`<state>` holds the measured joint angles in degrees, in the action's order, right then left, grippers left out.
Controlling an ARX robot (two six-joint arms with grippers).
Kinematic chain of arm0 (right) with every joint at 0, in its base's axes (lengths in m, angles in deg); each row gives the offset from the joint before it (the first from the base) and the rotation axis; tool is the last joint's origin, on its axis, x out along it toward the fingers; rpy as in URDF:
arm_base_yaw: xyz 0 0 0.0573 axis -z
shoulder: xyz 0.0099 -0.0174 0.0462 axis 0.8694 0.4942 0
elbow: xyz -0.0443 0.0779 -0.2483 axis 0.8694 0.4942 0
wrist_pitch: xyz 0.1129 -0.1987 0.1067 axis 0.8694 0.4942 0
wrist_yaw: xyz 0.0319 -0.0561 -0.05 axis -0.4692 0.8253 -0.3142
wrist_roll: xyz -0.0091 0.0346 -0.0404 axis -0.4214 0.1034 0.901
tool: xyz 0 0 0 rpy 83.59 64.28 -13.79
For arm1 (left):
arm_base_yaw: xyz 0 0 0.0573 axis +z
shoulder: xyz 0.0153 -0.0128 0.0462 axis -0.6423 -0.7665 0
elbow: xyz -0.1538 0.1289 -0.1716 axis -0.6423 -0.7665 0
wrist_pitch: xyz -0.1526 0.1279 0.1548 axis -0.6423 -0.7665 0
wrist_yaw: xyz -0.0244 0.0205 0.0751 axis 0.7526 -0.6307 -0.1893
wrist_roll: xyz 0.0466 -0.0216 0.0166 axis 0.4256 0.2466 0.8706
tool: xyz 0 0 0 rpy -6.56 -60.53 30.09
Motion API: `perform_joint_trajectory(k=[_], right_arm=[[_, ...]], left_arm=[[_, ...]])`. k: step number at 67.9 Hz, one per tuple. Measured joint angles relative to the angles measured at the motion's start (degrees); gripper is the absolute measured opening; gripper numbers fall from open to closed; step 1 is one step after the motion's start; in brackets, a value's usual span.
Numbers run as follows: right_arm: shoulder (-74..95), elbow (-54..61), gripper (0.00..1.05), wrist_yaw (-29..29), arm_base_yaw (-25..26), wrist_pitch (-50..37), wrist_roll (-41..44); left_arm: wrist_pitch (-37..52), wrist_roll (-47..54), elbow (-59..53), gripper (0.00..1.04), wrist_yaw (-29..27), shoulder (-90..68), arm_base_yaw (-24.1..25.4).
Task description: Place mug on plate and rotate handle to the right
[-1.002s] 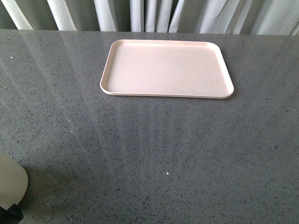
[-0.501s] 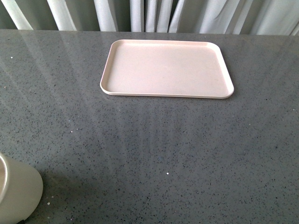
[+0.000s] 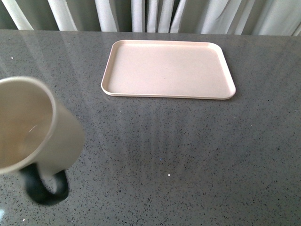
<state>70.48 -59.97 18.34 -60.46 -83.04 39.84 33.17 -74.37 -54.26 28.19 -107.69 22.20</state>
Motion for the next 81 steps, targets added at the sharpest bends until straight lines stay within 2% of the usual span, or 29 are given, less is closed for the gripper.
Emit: perform_joint_trajectory(k=[9, 22, 36, 81], right_arm=[[0.0, 0.0, 0.96, 0.0, 0.0, 0.0, 0.0], [0.0, 0.0, 0.96, 0.0, 0.0, 0.0, 0.0], [0.0, 0.0, 0.96, 0.0, 0.0, 0.0, 0.0], [0.0, 0.0, 0.96, 0.0, 0.0, 0.0, 0.0]], left_arm=[[2.1, -4.5, 10.1, 0.02, -3.5, -11.2, -6.2], [3.4, -8.0, 20.0, 0.02, -4.9, -23.5, -10.2], [3.9, -10.4, 25.4, 0.02, -5.7, -30.7, -11.4], [4.8, -11.5, 25.8, 0.02, -5.6, -31.1, -12.0]])
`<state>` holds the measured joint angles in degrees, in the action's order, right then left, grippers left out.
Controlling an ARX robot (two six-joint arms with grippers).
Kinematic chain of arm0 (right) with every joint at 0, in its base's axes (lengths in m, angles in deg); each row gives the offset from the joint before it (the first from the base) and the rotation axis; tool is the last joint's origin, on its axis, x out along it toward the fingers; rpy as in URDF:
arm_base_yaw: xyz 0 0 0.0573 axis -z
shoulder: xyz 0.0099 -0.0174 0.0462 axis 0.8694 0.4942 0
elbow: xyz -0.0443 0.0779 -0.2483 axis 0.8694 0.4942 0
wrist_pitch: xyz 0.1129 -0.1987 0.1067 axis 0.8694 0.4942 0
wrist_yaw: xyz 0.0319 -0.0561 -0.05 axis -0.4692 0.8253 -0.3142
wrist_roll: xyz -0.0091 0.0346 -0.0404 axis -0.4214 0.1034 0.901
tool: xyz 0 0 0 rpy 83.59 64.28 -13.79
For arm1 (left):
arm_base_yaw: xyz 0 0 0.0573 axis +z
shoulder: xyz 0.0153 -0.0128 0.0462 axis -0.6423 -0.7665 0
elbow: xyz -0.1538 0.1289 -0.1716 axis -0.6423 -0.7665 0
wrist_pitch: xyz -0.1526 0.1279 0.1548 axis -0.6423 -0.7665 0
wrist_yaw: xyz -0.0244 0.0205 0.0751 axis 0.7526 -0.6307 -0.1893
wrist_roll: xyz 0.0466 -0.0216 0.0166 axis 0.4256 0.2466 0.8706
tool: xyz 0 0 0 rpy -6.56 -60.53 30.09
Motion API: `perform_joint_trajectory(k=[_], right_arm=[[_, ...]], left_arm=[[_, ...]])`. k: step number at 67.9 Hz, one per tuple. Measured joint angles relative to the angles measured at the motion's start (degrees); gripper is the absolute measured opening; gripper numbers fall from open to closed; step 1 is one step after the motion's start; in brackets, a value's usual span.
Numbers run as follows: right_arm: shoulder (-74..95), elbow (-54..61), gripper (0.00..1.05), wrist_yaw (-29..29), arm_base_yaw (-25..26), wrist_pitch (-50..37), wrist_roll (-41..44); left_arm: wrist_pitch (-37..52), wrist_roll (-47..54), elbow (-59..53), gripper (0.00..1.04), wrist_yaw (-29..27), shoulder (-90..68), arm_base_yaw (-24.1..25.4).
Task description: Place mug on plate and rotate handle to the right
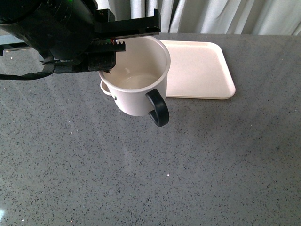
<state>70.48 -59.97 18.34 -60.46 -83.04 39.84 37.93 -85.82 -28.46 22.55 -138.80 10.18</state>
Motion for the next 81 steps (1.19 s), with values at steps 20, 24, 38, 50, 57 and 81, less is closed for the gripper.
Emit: perform_joint_trajectory(k=[20, 24, 38, 50, 57, 81], right_arm=[[0.0, 0.0, 0.96, 0.0, 0.0, 0.0, 0.0], [0.0, 0.0, 0.96, 0.0, 0.0, 0.0, 0.0], [0.0, 0.0, 0.96, 0.0, 0.0, 0.0, 0.0], [0.0, 0.0, 0.96, 0.0, 0.0, 0.0, 0.0], [0.0, 0.0, 0.96, 0.0, 0.0, 0.0, 0.0], [0.0, 0.0, 0.96, 0.0, 0.0, 0.0, 0.0]], left_arm=[[-8.9, -5.0, 13.2, 0.02, -3.5, -9.2, 0.1], [-9.3, -5.6, 17.0, 0.02, -3.2, -12.3, 0.2], [-12.2, -8.2, 28.0, 0.02, -2.2, -21.1, 0.7], [-13.8, -9.8, 34.5, 0.02, -1.9, -26.2, 1.5], [-15.1, -10.3, 37.8, 0.02, -1.6, -28.7, 1.6], [-19.6, -11.5, 47.5, 0.02, 0.4, -36.2, 1.6]])
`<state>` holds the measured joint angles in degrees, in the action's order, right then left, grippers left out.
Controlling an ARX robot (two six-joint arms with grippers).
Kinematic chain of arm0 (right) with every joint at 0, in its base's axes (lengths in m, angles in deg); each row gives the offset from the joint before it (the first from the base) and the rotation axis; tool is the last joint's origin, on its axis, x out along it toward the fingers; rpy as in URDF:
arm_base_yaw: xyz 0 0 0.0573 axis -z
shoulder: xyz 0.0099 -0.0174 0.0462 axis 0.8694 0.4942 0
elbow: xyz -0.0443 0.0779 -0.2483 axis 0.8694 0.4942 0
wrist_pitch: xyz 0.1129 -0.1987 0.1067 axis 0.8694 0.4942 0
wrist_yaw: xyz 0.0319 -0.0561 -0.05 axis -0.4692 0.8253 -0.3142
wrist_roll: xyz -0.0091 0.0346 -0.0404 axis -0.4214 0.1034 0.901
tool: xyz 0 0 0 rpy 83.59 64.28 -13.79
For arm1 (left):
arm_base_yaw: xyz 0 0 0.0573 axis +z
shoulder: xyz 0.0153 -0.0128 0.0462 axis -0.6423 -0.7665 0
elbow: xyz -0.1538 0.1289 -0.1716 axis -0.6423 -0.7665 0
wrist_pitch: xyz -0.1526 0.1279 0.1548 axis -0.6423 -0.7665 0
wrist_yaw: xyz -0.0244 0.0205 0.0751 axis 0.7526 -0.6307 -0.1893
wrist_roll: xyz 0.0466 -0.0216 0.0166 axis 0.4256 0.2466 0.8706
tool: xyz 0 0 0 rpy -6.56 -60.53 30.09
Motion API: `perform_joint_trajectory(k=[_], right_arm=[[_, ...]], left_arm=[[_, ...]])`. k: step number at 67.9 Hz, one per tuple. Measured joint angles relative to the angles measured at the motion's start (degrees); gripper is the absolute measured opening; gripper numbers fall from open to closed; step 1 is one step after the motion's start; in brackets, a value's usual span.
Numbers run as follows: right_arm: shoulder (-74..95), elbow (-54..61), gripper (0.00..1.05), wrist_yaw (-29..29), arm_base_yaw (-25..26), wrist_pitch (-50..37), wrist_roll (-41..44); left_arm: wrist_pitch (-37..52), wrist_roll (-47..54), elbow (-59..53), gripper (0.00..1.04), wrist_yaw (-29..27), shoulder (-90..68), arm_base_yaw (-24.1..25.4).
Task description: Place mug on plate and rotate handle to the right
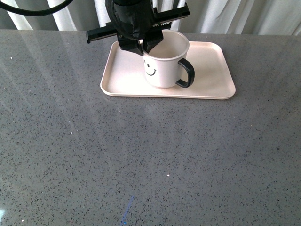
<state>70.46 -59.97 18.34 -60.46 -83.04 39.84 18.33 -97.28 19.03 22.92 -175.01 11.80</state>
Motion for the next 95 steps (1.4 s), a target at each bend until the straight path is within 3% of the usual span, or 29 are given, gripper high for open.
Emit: perform_joint_trajectory(k=[30, 51, 72, 84, 86, 89, 95], right_arm=[[0.0, 0.0, 0.96, 0.0, 0.0, 0.0, 0.0], [0.0, 0.0, 0.96, 0.0, 0.0, 0.0, 0.0], [0.0, 0.0, 0.96, 0.0, 0.0, 0.0, 0.0], [0.0, 0.0, 0.96, 0.0, 0.0, 0.0, 0.0], [0.0, 0.0, 0.96, 0.0, 0.0, 0.0, 0.0], [0.0, 0.0, 0.96, 0.0, 0.0, 0.0, 0.0], [0.0, 0.0, 0.96, 0.1, 0.0, 0.0, 0.0]], left_arm=[[-0.2, -0.9, 1.2, 0.02, 0.1, -1.8, 0.0], [1.7, -0.9, 0.6, 0.48, 0.3, -1.2, -0.4], [8.2, 0.2, -7.5, 0.97, -0.5, 7.8, -0.3], [18.3, 4.8, -17.2, 0.95, -2.5, 17.3, 0.2], [23.5, 7.0, -19.8, 0.92, -5.6, 18.5, 0.2], [38.9, 14.7, -28.1, 0.83, -13.8, 21.9, 0.7], [62.4, 25.3, -43.0, 0.68, -17.0, 28.4, 3.3]])
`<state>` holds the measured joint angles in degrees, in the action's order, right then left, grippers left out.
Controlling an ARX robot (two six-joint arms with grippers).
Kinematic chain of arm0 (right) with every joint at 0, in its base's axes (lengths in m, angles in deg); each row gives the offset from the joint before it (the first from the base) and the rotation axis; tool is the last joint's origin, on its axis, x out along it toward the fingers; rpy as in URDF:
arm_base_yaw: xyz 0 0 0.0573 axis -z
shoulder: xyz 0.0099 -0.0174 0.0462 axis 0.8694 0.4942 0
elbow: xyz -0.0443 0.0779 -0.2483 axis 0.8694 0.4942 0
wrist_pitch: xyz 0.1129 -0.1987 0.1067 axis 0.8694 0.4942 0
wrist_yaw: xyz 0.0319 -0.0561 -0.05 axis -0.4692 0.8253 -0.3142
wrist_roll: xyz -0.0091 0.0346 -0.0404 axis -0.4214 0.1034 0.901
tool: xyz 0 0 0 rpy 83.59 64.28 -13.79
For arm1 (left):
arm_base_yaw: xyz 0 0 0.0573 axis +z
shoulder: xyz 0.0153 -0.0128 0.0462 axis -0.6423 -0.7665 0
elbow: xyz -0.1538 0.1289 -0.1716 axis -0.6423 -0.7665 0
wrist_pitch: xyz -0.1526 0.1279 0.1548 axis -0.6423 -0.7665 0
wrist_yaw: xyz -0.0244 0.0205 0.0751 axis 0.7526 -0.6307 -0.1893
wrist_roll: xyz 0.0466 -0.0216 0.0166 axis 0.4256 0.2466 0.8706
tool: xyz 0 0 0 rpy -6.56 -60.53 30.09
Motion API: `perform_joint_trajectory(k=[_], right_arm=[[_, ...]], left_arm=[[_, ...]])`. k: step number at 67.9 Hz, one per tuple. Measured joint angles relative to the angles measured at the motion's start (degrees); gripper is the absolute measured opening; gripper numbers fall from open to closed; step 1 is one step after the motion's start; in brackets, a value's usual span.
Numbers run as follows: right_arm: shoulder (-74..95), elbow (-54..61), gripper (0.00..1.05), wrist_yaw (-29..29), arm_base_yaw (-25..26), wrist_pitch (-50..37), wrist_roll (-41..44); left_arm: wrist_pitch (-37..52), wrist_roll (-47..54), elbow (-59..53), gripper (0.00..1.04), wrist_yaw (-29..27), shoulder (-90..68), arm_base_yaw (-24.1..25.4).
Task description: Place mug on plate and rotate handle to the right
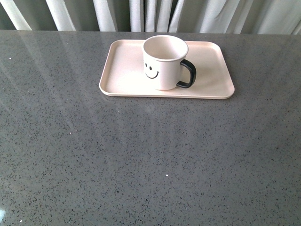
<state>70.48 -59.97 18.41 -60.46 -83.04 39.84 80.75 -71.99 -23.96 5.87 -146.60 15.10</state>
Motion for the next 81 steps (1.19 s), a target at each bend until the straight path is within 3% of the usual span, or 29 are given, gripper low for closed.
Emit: perform_joint_trajectory(k=[3, 9, 25, 58, 64, 67, 81], right_arm=[[0.0, 0.0, 0.96, 0.1, 0.0, 0.0, 0.0], [0.0, 0.0, 0.96, 0.1, 0.0, 0.0, 0.0], [0.0, 0.0, 0.96, 0.0, 0.0, 0.0, 0.0], [0.0, 0.0, 0.96, -0.1, 0.0, 0.0, 0.0], [0.0, 0.0, 0.96, -0.1, 0.0, 0.0, 0.0], [0.0, 0.0, 0.96, -0.1, 0.0, 0.0, 0.0], [0.0, 0.0, 0.96, 0.0, 0.0, 0.0, 0.0]], left_arm=[[10.2, 3.7, -8.0, 0.6, 0.6, 4.5, 2.2], [20.2, 7.5, -19.2, 0.43, 2.3, 12.2, 5.7], [24.7, 10.2, -38.7, 0.02, 8.6, 23.6, 11.3], [20.1, 10.6, -56.5, 0.01, 16.3, 46.6, 19.3], [22.4, 10.6, -59.1, 0.01, 17.2, 47.4, 20.2], [20.5, 10.6, -60.6, 0.01, 21.1, 49.8, 23.1], [13.1, 10.6, -62.1, 0.01, 21.7, 59.3, 24.6]])
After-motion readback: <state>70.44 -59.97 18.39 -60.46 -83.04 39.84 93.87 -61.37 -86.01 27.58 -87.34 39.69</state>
